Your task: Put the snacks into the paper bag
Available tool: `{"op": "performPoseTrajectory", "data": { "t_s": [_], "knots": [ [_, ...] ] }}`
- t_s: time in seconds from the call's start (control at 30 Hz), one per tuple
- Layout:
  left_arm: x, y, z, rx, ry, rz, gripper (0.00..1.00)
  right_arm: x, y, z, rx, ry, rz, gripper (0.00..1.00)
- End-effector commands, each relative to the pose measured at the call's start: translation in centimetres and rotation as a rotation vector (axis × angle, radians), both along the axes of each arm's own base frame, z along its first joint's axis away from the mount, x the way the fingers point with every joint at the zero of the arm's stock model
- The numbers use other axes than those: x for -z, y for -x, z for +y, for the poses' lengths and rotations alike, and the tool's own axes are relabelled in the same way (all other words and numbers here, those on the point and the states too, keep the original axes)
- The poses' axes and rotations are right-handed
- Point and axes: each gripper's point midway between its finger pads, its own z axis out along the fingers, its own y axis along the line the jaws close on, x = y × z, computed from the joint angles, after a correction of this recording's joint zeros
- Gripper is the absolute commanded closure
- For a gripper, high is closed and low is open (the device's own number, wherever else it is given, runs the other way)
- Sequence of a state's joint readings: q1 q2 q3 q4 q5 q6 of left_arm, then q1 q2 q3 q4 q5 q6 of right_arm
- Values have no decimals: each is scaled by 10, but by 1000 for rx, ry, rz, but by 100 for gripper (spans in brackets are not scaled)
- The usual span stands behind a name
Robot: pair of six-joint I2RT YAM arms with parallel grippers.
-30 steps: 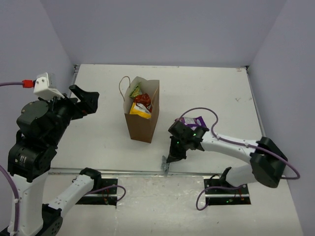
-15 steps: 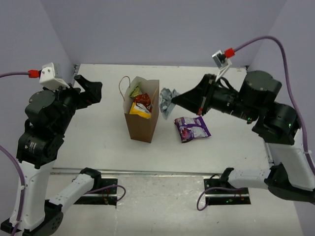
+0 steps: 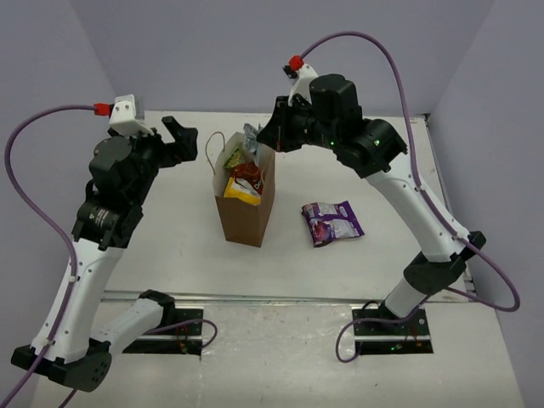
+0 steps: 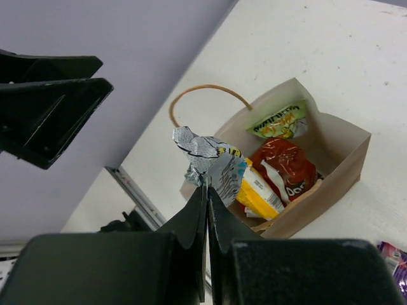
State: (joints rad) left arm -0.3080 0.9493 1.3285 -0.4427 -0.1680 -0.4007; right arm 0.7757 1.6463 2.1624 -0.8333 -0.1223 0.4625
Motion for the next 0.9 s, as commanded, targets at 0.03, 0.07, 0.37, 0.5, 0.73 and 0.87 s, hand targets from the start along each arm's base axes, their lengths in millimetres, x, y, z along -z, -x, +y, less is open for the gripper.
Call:
{"op": "performPoseTrajectory", "data": {
  "t_s": [0.03,0.07,0.37,0.5,0.73,0.87],
  "knots": [
    [-22,-3,0,10,-48,-133,0,-55,-9,-4,16,-129,-190,100],
    [-23,-4,0,9,-50,-135,0,-55,-12,-3,20,-129,-197,100],
    [-17,-11,8,-55,-92,-76,0,-51,-34,12,58,-157,-173,100],
    [-11,-9,10,-80,-119,-76,0,-43,-38,18,52,-155,-153,100],
    [-7,-9,21,-143,-133,-70,0,-33,-43,23,44,-153,-129,100],
    [-5,-13,20,-146,-134,-73,0,-33,-50,20,54,-160,-125,100]
  ]
}}
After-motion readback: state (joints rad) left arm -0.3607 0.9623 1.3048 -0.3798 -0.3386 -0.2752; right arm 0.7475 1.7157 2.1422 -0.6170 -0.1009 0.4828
